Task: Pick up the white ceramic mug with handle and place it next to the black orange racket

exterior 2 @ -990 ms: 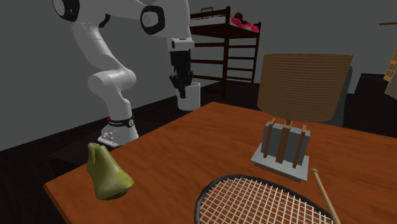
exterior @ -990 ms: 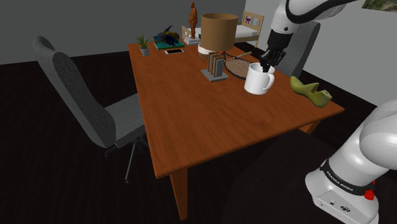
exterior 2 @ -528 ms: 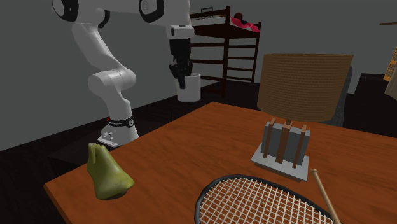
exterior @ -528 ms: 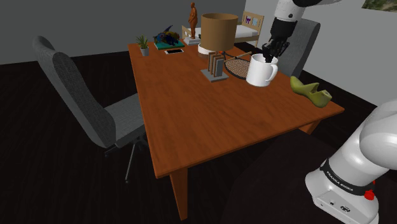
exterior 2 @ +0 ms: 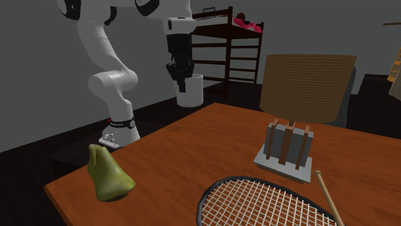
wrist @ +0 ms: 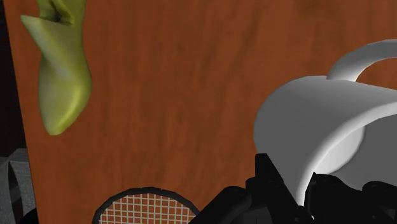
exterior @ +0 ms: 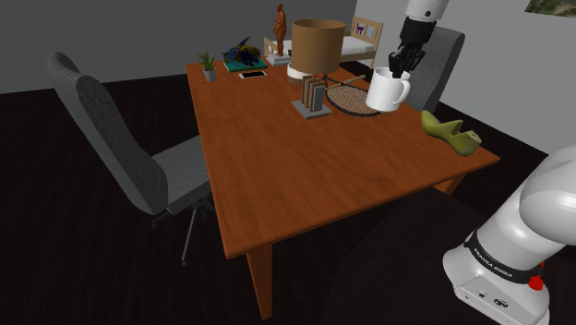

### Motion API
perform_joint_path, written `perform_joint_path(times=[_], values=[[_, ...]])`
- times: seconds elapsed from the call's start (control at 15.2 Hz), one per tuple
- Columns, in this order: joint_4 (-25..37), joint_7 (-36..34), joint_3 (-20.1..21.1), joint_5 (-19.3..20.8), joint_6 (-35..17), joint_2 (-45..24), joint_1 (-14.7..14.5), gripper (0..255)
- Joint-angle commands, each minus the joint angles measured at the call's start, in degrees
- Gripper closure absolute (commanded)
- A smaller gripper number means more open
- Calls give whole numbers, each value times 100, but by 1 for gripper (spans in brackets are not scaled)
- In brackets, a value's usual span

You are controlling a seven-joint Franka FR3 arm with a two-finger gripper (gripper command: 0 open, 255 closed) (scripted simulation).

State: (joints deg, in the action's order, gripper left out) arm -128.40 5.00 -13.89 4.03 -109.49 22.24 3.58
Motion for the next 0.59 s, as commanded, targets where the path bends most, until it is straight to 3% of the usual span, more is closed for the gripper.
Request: perform_joint_path(times=[0.0, 0.53], values=[[251, 286, -204, -2, -17, -260, 64, 255], [1596, 1449, -944, -345, 54, -1581, 310, 255]])
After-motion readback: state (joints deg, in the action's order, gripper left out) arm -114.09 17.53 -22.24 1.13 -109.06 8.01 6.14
